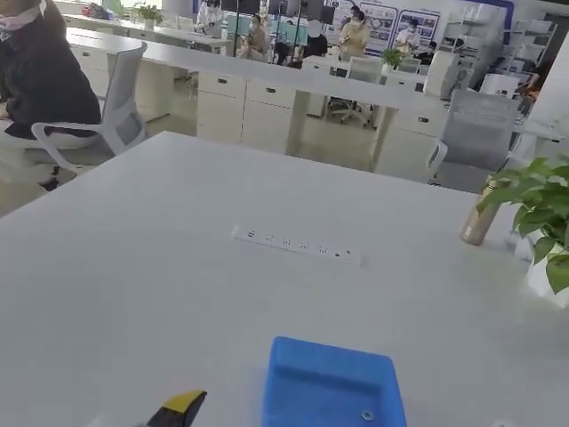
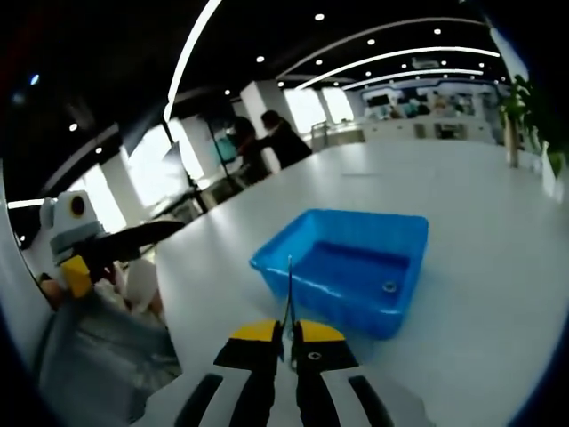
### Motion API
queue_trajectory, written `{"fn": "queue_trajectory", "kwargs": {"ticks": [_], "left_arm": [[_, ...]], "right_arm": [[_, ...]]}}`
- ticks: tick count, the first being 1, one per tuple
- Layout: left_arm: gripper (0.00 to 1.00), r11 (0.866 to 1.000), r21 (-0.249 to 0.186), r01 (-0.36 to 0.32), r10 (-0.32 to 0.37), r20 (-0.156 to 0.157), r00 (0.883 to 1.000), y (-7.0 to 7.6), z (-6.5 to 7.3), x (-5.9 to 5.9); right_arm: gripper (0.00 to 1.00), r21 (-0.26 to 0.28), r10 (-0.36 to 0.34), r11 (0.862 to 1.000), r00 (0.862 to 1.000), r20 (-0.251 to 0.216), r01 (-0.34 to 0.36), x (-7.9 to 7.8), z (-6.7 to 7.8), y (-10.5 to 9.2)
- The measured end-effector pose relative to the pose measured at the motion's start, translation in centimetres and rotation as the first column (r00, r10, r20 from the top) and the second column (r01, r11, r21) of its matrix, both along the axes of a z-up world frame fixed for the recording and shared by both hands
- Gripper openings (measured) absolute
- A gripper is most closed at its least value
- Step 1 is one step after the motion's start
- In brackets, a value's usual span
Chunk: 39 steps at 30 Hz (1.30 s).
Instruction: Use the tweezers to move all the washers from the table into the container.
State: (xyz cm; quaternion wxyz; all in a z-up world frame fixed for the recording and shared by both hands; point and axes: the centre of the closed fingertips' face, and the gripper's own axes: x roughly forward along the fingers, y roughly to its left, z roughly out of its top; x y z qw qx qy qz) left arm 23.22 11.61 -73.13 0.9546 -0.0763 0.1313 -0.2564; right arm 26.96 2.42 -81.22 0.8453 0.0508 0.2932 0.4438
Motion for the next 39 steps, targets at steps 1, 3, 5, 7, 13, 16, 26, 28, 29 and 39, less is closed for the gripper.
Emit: {"fn": "queue_trajectory", "kwargs": {"ticks": [1, 3, 5, 7, 13, 16, 26, 28, 29, 39], "left_arm": [[0.97, 1.000, -0.003, -0.004, 0.004, -0.003, 1.000, 0.1, 0.0, 0.0], [0.97, 1.000, -0.003, -0.002, 0.002, -0.008, 1.000, 0.1, -0.1, 0.0], [0.97, 1.000, 0.006, 0.002, -0.002, -0.012, 1.000, 0.0, -0.2, 0.0], [0.97, 1.000, 0.011, 0.005, -0.005, -0.015, 1.000, -0.1, -0.4, -0.1], [0.96, 1.000, 0.009, 0.001, -0.001, -0.033, 0.999, 0.0, -0.6, 0.0], [0.96, 1.000, 0.021, 0.009, -0.009, -0.040, 0.999, -0.1, -0.8, -0.1], [0.96, 0.999, 0.035, 0.016, -0.014, -0.048, 0.999, -0.2, -1.0, -0.3], [0.95, 0.999, 0.038, 0.017, -0.016, -0.047, 0.999, -0.2, -1.0, -0.3], [0.96, 0.999, 0.037, 0.018, -0.017, -0.044, 0.999, -0.2, -1.0, -0.3], [0.95, 1.000, 0.017, 0.012, -0.011, -0.036, 0.999, 0.0, -0.7, -0.2]], "right_arm": [[0.03, -0.001, 0.005, 1.000, 1.000, 0.009, -0.005, -0.1, 0.1, 0.1], [0.03, -0.022, 0.016, 1.000, 0.999, 0.030, -0.016, 0.0, 0.1, 0.2], [0.03, -0.050, 0.035, 0.998, 0.999, 0.040, -0.033, -0.1, -0.2, 0.4], [0.03, -0.086, 0.050, 0.995, 0.997, 0.061, -0.045, -0.3, -0.4, 0.5], [0.03, -0.136, 0.116, 0.986, 0.987, 0.112, -0.100, -0.8, -0.3, 1.1], [0.04, -0.155, 0.140, 0.981, 0.982, 0.129, -0.119, -0.6, -0.5, 1.1], [0.04, -0.239, 0.217, 0.956, 0.958, 0.186, -0.170, -1.1, -1.1, 1.3], [0.04, -0.248, 0.228, 0.952, 0.954, 0.193, -0.177, -1.4, -1.1, 1.5], [0.04, -0.250, 0.230, 0.952, 0.953, 0.197, -0.178, -1.4, -1.1, 1.5], [0.03, -0.269, 0.235, 0.947, 0.950, 0.204, -0.176, -1.3, -1.1, 1.4]]}}
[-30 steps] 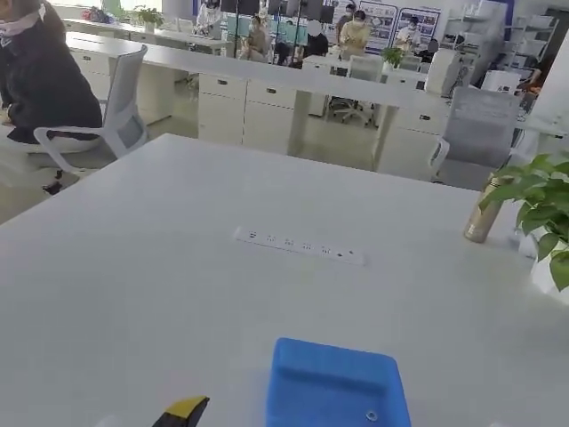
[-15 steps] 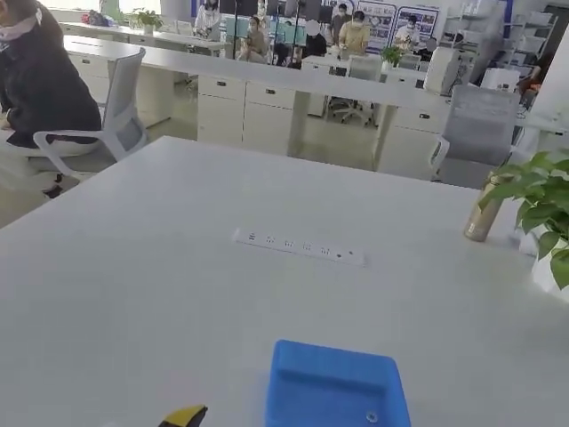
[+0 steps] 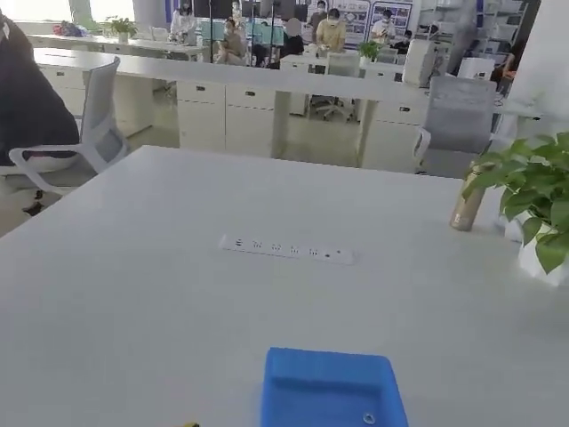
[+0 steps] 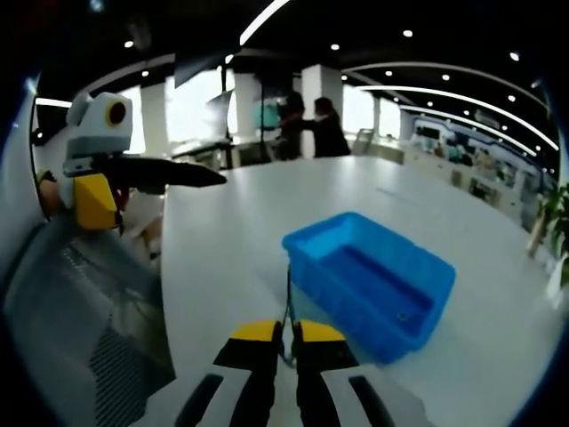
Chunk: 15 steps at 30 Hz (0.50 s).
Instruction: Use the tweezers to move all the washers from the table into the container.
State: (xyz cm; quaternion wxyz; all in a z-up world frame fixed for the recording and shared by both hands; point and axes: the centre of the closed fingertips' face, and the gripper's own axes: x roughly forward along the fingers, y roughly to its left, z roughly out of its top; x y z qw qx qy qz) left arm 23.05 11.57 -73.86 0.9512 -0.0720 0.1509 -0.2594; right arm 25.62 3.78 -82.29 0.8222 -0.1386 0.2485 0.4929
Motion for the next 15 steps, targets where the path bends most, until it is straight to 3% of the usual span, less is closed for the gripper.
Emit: {"fn": "queue_trajectory", "kwargs": {"ticks": [6, 8, 15], "left_arm": [[0.95, 1.000, -0.017, 0.005, -0.006, -0.028, 1.000, -0.18, -0.34, -0.06], [0.95, 1.000, 0.000, 0.003, -0.003, -0.031, 1.000, -0.14, -0.52, -0.10], [0.95, 1.000, -0.005, 0.004, -0.004, -0.020, 1.000, -0.14, -0.27, -0.20]], "right_arm": [[0.03, -0.010, 0.044, 0.999, 0.999, 0.024, -0.044, -0.10, -0.07, 0.41], [0.03, -0.003, 0.038, 0.999, 0.999, 0.020, -0.038, -0.12, -0.07, 0.33], [0.03, -0.001, 0.033, 0.999, 0.999, 0.016, -0.033, -0.28, 0.00, 0.27]]}}
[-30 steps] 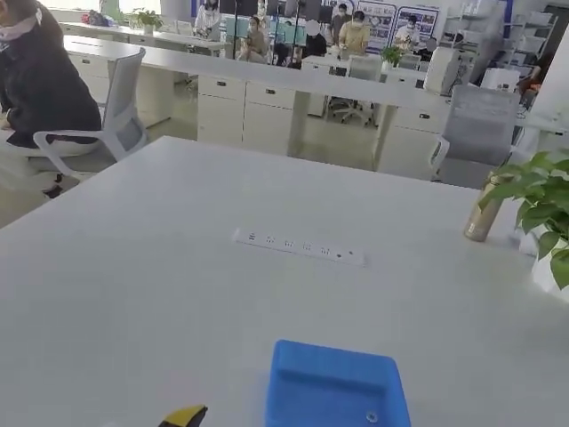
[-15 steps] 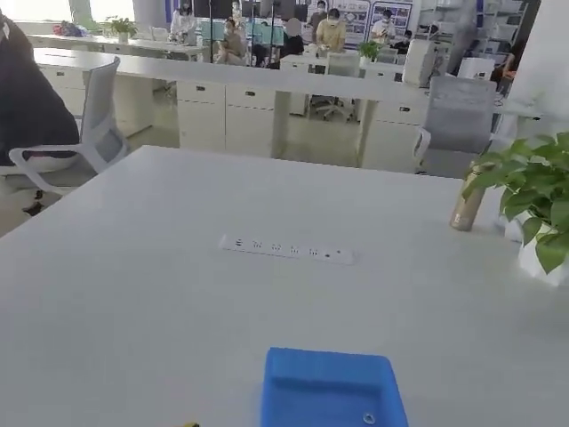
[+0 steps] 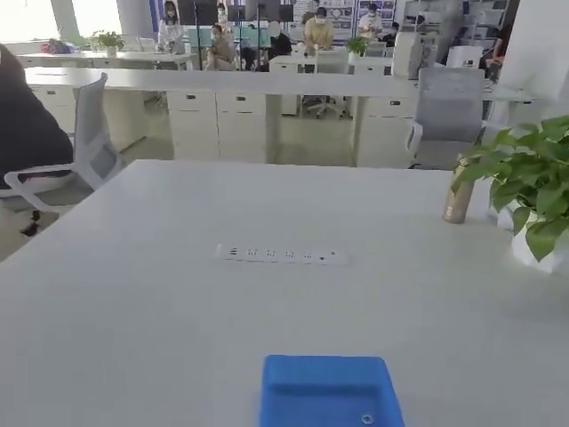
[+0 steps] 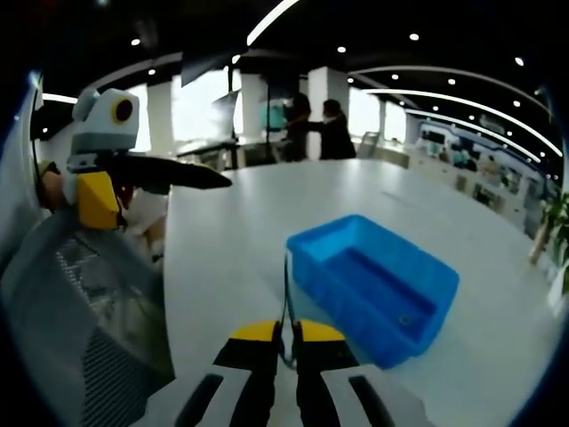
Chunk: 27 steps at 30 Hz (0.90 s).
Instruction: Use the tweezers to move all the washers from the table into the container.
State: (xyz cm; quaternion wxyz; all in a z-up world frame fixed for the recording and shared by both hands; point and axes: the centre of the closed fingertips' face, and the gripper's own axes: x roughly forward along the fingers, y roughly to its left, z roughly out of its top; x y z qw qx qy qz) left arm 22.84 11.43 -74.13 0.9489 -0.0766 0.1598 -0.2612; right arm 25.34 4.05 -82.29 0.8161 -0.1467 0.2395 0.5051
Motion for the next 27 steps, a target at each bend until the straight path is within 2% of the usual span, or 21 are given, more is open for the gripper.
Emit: {"fn": "queue_trajectory", "kwargs": {"ticks": [2, 5, 8, 10, 13, 19, 21, 27], "left_arm": [[0.94, 1.000, 0.007, -0.002, 0.002, 0.001, 1.000, 0.07, -0.02, -0.04], [0.91, 1.000, -0.005, 0.022, -0.022, 0.006, 1.000, -0.36, 0.19, -0.31], [0.92, 1.000, -0.001, 0.027, -0.027, 0.026, 0.999, -0.49, 0.54, -0.39], [0.92, 1.000, -0.013, 0.018, -0.018, 0.031, 0.999, -0.34, 0.71, -0.31], [0.93, 1.000, -0.014, -0.003, 0.003, 0.035, 0.999, 0.05, 0.76, -0.13], [0.92, 1.000, 0.028, 0.001, -0.002, 0.042, 0.999, -0.13, 0.64, -0.22], [0.91, 0.999, 0.048, 0.004, -0.006, 0.036, 0.999, -0.10, 0.40, -0.29], [0.91, 0.999, 0.046, -0.011, 0.010, 0.025, 1.000, 0.25, 0.22, -0.21]], "right_arm": [[0.03, 0.001, 0.006, 1.000, 1.000, 0.001, -0.006, -0.05, -0.03, -0.10], [0.03, 0.012, -0.001, 1.000, 1.000, -0.015, 0.001, -0.06, -0.05, -0.29], [0.03, 0.010, 0.001, 1.000, 1.000, -0.015, -0.001, -0.31, 0.09, -0.15], [0.03, 0.024, -0.014, 1.000, 0.999, -0.041, 0.015, -0.15, 0.20, 0.06], [0.03, 0.011, 0.001, 1.000, 0.999, -0.040, -0.001, -0.05, 0.25, 0.15], [0.03, 0.028, 0.017, 0.999, 0.999, -0.046, -0.016, 0.09, 0.43, 0.37], [0.03, 0.031, 0.025, 0.999, 0.999, -0.040, -0.024, 0.15, 0.48, 0.48], [0.03, 0.028, 0.029, 0.999, 0.999, -0.016, -0.028, 0.04, 0.62, 0.61]]}}
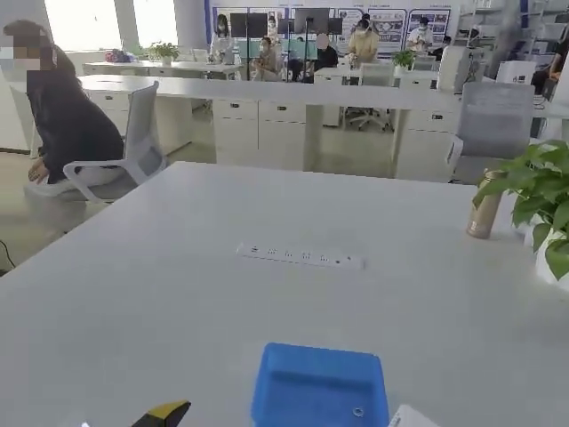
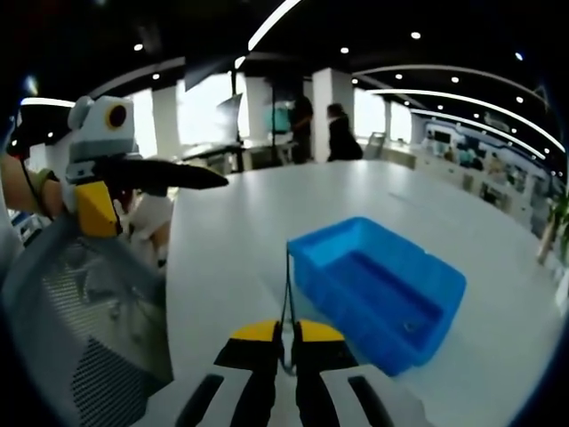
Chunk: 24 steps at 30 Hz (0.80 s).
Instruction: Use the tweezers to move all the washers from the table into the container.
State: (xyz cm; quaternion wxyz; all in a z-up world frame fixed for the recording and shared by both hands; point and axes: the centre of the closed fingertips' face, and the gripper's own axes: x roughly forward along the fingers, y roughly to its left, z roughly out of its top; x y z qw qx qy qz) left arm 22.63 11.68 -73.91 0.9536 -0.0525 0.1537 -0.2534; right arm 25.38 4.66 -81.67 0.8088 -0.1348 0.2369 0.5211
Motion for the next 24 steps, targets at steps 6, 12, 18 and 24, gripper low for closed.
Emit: {"fn": "queue_trajectory", "kwargs": {"ticks": [6, 12, 18, 24], "left_arm": [[0.91, 1.000, -0.003, 0.022, -0.022, 0.003, 1.000, -0.4, 0.1, -0.1], [0.91, 0.999, -0.021, 0.031, -0.031, -0.014, 0.999, -0.4, -0.2, -0.1], [0.90, 1.000, -0.007, 0.002, -0.002, -0.003, 1.000, 0.2, -0.2, 0.1], [0.88, 1.000, -0.004, -0.006, 0.006, -0.007, 1.000, 0.5, -0.4, 0.3]], "right_arm": [[0.03, 0.015, -0.032, 0.999, 0.999, -0.016, 0.032, 0.2, 0.1, -0.1], [0.03, 0.013, -0.075, 0.997, 0.996, -0.038, 0.075, 0.2, 0.3, 0.0], [0.03, 0.015, -0.108, 0.994, 0.994, -0.018, 0.108, 0.7, 1.3, 0.2], [0.03, 0.053, -0.172, 0.984, 0.985, -0.020, 0.173, 1.6, 2.8, -0.2]]}}
